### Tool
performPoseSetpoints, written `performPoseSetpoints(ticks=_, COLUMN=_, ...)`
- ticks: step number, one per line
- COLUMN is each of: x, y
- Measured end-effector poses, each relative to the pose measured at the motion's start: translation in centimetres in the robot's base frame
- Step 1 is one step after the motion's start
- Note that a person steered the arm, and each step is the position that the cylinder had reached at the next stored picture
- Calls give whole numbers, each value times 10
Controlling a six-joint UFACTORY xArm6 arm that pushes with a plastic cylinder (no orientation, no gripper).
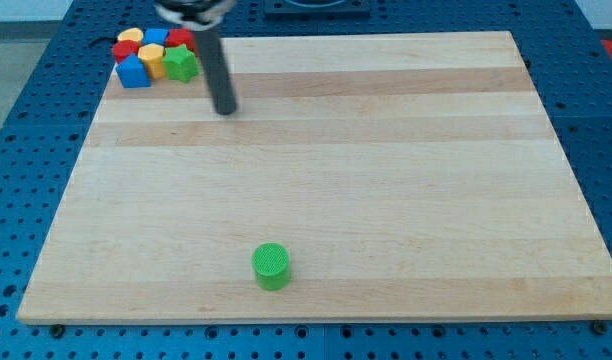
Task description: Nudge the red circle and the yellow heart up a bit
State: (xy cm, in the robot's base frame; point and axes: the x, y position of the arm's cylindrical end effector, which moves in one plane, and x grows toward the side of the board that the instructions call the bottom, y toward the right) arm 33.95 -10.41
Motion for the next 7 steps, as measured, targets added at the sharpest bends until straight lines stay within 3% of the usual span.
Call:
performPoseSetpoints(ticks=1, x=28, y=-71)
performPoseSetpoints(ticks=2, x=22, y=-201)
performPoseSetpoints(ticks=3, x=22, y=-201)
performPoseSetpoints(ticks=5, x=-50, y=-200)
performPoseSetpoints(ticks=7, x=-58, y=-200)
